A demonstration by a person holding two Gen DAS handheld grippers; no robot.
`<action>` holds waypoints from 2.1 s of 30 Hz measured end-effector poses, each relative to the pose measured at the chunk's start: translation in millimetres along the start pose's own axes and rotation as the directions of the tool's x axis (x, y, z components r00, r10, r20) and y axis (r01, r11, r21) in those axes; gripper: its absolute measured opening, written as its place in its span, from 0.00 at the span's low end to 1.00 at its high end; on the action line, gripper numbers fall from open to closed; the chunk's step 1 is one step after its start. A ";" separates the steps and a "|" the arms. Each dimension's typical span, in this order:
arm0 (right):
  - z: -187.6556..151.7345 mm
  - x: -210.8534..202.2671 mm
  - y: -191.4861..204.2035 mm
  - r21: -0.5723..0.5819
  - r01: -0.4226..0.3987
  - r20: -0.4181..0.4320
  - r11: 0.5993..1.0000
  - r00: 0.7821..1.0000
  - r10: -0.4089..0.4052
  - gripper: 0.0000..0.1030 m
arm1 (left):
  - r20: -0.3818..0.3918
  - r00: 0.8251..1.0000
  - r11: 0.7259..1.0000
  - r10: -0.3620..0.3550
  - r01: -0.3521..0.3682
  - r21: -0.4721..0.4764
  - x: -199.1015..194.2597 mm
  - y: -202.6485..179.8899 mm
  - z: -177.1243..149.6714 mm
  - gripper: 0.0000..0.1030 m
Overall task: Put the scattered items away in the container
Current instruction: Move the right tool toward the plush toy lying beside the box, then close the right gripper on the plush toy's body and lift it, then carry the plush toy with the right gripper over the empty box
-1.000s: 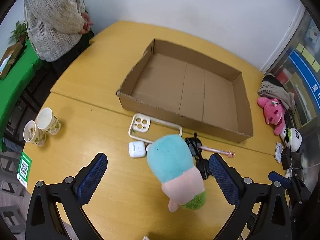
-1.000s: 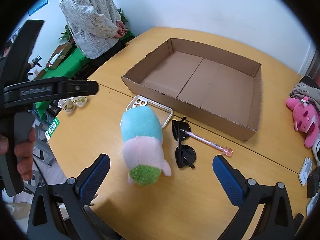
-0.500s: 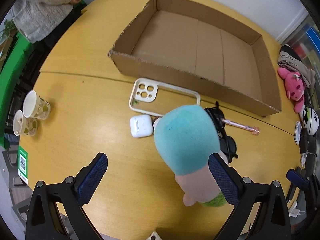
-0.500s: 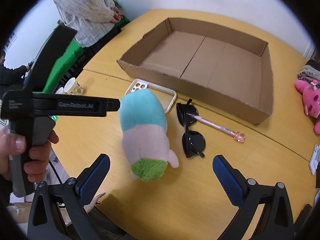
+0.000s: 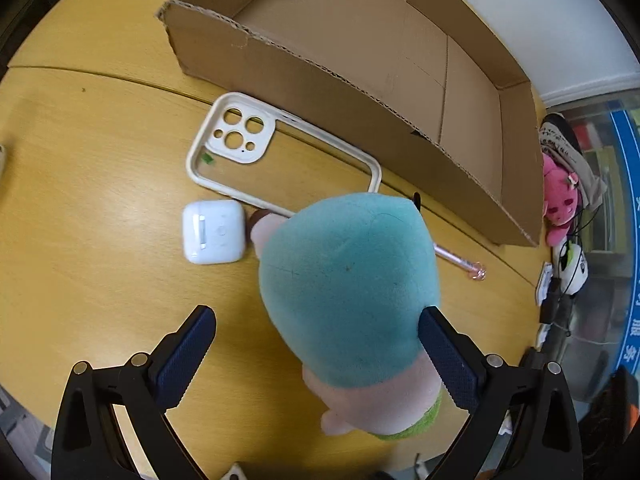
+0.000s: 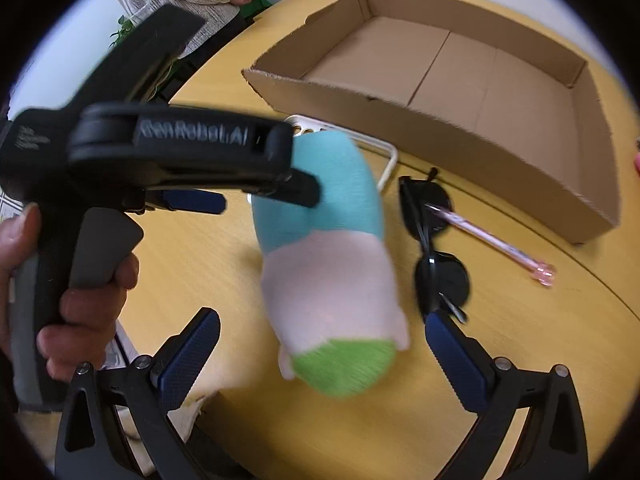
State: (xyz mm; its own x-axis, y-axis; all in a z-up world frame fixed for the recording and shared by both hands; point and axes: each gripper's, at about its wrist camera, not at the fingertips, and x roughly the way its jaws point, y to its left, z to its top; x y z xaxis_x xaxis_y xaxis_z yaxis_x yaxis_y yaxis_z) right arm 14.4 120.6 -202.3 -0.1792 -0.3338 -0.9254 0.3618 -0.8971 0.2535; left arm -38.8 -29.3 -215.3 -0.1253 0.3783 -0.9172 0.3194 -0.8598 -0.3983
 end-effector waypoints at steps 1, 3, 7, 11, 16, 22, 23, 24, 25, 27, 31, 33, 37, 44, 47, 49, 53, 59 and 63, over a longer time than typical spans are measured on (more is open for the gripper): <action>1.8 5.5 0.9 0.001 -0.004 -0.006 1.000 1.000 0.004 0.94 | -0.009 1.000 1.000 -0.015 0.015 -0.006 1.7 0.5 1.0 0.99; 4.3 14.7 3.0 0.003 -0.006 -0.016 1.000 1.000 0.006 0.92 | -0.019 0.999 0.999 -0.046 0.046 -0.007 4.2 0.3 2.3 0.94; 3.6 22.2 -0.1 0.003 0.069 -0.028 0.998 0.997 -0.069 0.67 | -0.030 0.994 0.994 -0.107 0.107 0.005 4.9 -4.2 0.5 0.77; -1.1 20.4 -5.8 0.005 0.053 -0.043 0.999 0.998 -0.053 0.64 | -0.020 0.997 0.995 -0.081 0.082 0.063 3.1 -21.9 -2.1 0.70; -14.4 19.8 -11.2 0.035 0.035 -0.038 0.999 0.999 -0.033 0.65 | -0.009 0.999 0.991 -0.047 0.048 0.125 0.3 -35.8 -10.6 0.66; -30.6 30.5 -19.7 0.078 0.007 -0.058 0.997 0.998 -0.003 0.69 | 0.008 0.999 0.990 -0.032 0.031 0.138 -4.7 -38.5 -19.1 0.64; -31.6 26.2 -18.4 0.073 0.007 -0.046 0.997 0.999 -0.003 0.65 | 0.015 0.999 0.990 -0.034 0.032 0.139 -8.4 -39.6 -20.1 0.64; -32.0 20.9 -16.8 0.068 0.004 -0.034 0.998 0.999 -0.002 0.63 | 0.022 0.999 0.989 -0.036 0.033 0.143 -12.4 -41.4 -20.8 0.63; -32.3 14.3 -16.0 0.068 -0.005 -0.018 0.998 1.000 0.006 0.61 | 0.031 0.999 0.988 -0.039 0.034 0.148 -17.8 -44.0 -22.0 0.63; -31.5 1.0 -18.3 0.085 -0.028 0.020 0.996 0.999 0.026 0.60 | 0.058 0.997 0.984 -0.051 0.040 0.173 -34.4 -53.8 -25.8 0.62; -20.1 -46.4 -20.1 0.080 -0.022 0.139 0.997 0.990 0.010 0.58 | 0.128 0.988 0.965 -0.087 0.052 0.256 -82.5 -86.9 -31.0 0.62; -12.2 -75.9 -21.1 0.084 -0.017 0.202 0.996 0.979 0.000 0.58 | 0.167 0.980 0.952 -0.110 0.056 0.301 -110.0 -106.0 -29.4 0.62; 13.1 -128.7 -20.0 0.095 -0.009 0.329 0.995 0.944 -0.023 0.58 | 0.259 0.953 0.919 -0.158 0.046 0.391 -167.1 -144.8 -20.6 0.60; 78.7 -206.2 -26.6 0.065 0.006 0.483 0.998 0.875 -0.037 0.58 | 0.417 0.884 0.876 -0.211 -0.018 0.481 -254.8 -195.4 11.2 0.59; 111.1 -226.0 -24.3 0.040 0.014 0.520 0.999 0.854 -0.032 0.58 | 0.474 0.854 0.868 -0.214 -0.056 0.494 -284.6 -204.6 30.3 0.59; 131.9 -234.0 -22.7 0.026 0.012 0.538 1.000 0.843 -0.024 0.58 | 0.503 0.840 0.868 -0.204 -0.083 0.490 -297.6 -207.2 45.1 0.59; 170.5 -235.4 -31.3 0.030 -0.013 0.536 0.999 0.844 -0.005 0.58 | 0.516 0.840 0.876 -0.168 -0.112 0.469 -304.7 -209.1 75.6 0.59; 208.6 -218.2 -27.6 0.032 -0.026 0.514 0.999 0.858 0.006 0.58 | 0.493 0.856 0.886 -0.157 -0.099 0.454 -306.0 -196.7 110.4 0.59; 218.4 -202.1 -23.4 0.041 -0.036 0.502 0.999 0.865 0.010 0.58 | 0.474 0.869 0.884 -0.144 -0.102 0.456 -299.0 -190.7 131.4 0.59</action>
State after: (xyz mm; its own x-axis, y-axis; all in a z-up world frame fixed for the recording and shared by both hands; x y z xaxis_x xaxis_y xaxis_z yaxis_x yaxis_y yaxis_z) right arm -157.6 145.9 40.3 -0.6106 -0.4429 -0.6565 0.3297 -0.8959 0.2978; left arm -185.7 -23.5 133.2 -0.5996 0.2898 -0.7459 -0.1330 -0.9552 -0.2642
